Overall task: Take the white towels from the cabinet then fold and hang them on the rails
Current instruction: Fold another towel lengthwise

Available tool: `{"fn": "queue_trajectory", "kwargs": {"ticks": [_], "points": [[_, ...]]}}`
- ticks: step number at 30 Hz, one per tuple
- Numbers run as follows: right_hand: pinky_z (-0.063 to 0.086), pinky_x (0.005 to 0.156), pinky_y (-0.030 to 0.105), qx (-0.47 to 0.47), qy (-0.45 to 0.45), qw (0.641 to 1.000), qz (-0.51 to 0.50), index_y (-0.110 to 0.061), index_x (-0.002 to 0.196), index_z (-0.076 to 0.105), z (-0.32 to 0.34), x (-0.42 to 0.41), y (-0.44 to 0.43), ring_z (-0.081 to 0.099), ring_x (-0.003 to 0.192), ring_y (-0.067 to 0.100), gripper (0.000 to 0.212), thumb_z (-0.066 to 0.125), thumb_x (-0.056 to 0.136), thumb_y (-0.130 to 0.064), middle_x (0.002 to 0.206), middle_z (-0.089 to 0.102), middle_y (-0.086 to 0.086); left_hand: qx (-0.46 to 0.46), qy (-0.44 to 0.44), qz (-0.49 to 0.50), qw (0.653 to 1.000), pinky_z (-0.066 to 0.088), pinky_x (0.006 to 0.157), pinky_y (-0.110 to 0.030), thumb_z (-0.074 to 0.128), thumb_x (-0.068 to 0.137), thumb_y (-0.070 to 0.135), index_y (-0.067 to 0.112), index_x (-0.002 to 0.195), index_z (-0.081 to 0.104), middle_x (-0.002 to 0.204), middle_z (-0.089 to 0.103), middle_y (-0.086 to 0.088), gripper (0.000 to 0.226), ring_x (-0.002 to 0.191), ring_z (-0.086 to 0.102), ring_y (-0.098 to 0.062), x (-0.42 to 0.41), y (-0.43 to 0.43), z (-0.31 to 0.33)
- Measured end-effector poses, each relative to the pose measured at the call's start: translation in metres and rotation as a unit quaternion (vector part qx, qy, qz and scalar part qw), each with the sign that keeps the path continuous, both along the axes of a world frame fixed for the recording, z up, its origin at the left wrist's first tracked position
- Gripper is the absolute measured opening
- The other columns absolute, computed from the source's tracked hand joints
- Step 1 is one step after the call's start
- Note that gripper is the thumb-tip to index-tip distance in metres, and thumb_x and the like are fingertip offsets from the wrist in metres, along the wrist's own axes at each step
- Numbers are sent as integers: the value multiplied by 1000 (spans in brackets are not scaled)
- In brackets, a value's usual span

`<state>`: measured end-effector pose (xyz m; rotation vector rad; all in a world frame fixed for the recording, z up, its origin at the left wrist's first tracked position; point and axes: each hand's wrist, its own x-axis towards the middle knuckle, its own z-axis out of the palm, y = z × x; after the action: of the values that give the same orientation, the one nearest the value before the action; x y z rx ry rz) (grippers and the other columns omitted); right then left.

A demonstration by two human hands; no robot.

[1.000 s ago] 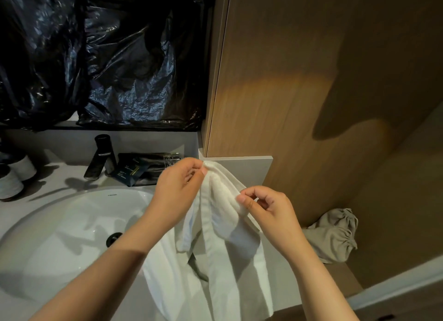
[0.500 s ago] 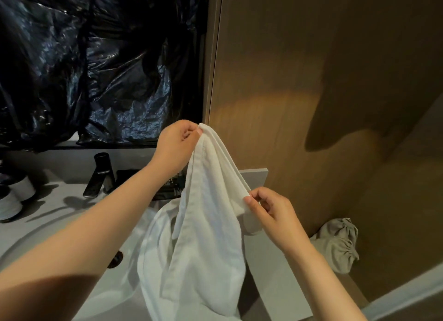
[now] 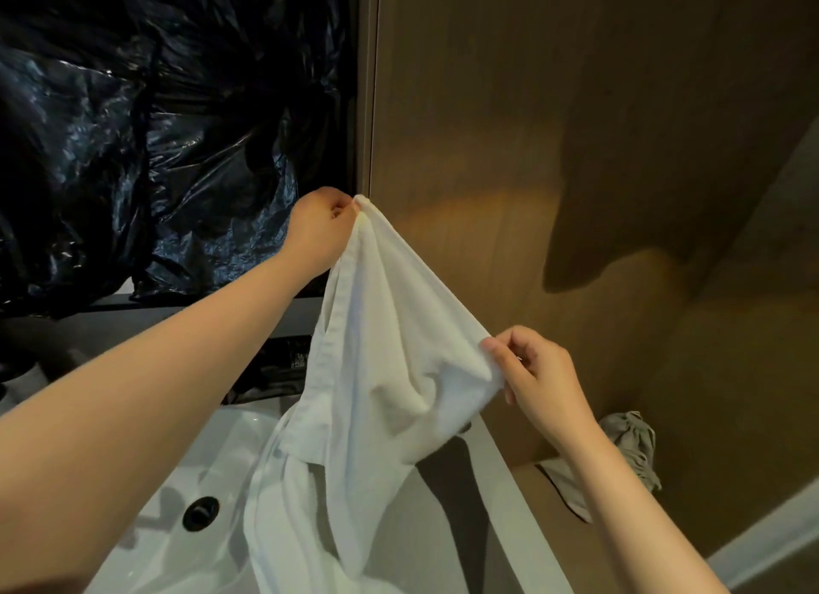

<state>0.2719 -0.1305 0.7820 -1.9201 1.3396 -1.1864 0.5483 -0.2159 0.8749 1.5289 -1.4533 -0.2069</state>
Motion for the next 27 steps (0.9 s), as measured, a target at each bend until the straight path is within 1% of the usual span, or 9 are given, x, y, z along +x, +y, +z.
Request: {"fn": "queue_trajectory", "kwargs": {"ticks": [4,6,9,11,13,16,19,22,27], "points": [[48,60,16,-20,62,998,-15,-27,75,66,0,-23,-8,61,71,8,25,57,92,-43,70,62,-14,3,23,16,1000,44,69,-31,47,98,25,9,107,65,90,61,-8,26,78,54,-20,4,-7,5],[48,59,21,-26,82,996,-20,-28,74,66,-1,-35,-11,61,71,9,26,57,92,-44,70,62,-13,3,35,28,999,43,72,-33,46,98,22,8,106,65,89,59,-8,25,80,53,-21,6,-9,6],[46,57,31,-39,148,988,-36,-28,70,63,-3,-55,-15,57,64,11,31,56,93,-46,63,58,-9,3,31,53,998,39,68,-28,44,97,15,7,108,66,88,59,-7,27,75,52,-19,9,-11,8],[44,56,26,-41,192,979,-47,-27,70,60,-3,-65,-18,56,63,9,31,54,94,-46,63,56,-9,1,24,57,998,38,60,-26,43,96,14,7,108,65,82,57,-5,26,65,48,-12,10,-12,8],[42,57,21,-52,233,969,-61,-26,72,59,-2,-72,-21,55,63,8,30,53,94,-45,66,56,-9,2,19,58,998,38,60,-27,43,96,14,7,110,64,83,57,-5,26,63,46,-8,9,-13,7],[39,58,17,-74,283,952,-89,-27,76,57,4,-83,-28,54,66,7,27,51,95,-46,70,54,-10,1,21,64,998,40,69,-28,42,97,13,7,116,61,93,59,-9,28,75,53,-19,9,-12,3],[43,61,15,-88,317,937,-115,-26,86,60,15,-93,-36,55,70,5,25,49,95,-47,78,56,-10,4,22,76,997,39,71,-29,41,99,13,9,122,58,99,57,-8,29,81,52,-20,10,-11,4],[41,62,13,-106,344,922,-146,-25,95,62,32,-98,-45,54,74,6,25,47,96,-45,85,56,-9,-6,23,76,997,38,70,-30,38,98,10,7,124,56,97,55,-9,31,80,51,-21,8,-10,11],[55,71,28,-145,385,886,-215,-21,106,63,81,-103,-68,59,81,13,23,46,101,-35,96,57,-3,-28,34,83,996,38,69,-31,36,98,11,7,124,54,101,57,-11,32,83,51,-21,3,-14,30]]}}
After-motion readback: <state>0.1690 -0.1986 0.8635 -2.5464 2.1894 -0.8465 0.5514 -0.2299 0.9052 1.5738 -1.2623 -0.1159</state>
